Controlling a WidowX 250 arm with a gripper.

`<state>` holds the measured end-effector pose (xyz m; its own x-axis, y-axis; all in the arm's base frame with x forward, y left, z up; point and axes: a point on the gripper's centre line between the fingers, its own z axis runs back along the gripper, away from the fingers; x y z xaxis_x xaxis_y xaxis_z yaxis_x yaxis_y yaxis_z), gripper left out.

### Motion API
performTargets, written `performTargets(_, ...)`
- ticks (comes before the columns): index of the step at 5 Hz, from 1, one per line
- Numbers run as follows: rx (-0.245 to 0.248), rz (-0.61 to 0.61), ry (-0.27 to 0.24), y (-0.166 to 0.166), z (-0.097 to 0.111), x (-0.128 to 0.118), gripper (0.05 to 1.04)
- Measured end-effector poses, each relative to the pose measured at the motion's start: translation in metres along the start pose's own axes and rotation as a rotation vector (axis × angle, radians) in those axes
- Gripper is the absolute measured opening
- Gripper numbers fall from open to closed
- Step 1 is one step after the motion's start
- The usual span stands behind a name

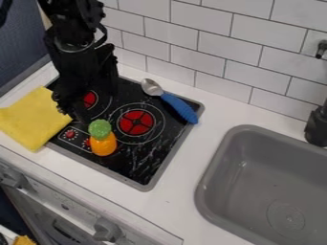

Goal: Put the yellow cloth on the right side of the stove

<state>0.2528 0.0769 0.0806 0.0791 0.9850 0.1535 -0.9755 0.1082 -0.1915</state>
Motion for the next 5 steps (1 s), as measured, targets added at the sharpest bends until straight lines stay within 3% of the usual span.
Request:
performTargets(1, 0.022, 0.003, 0.010, 0.003, -0.005, -0.002, 1.001)
performTargets(2, 0.046, 0.055, -0.006, 0.011, -0.006, 0.011, 1.001)
performTargets(3, 0.044, 0.135, -0.036, 0.017, -0.003, 0.039, 1.001)
performTargets(4, 0.062, 0.230, -0.065, 0.030, -0.014, 0.067, 1.001)
performTargets(5, 0.110, 0.291, -0.120, 0.034, -0.032, 0.089, 1.001)
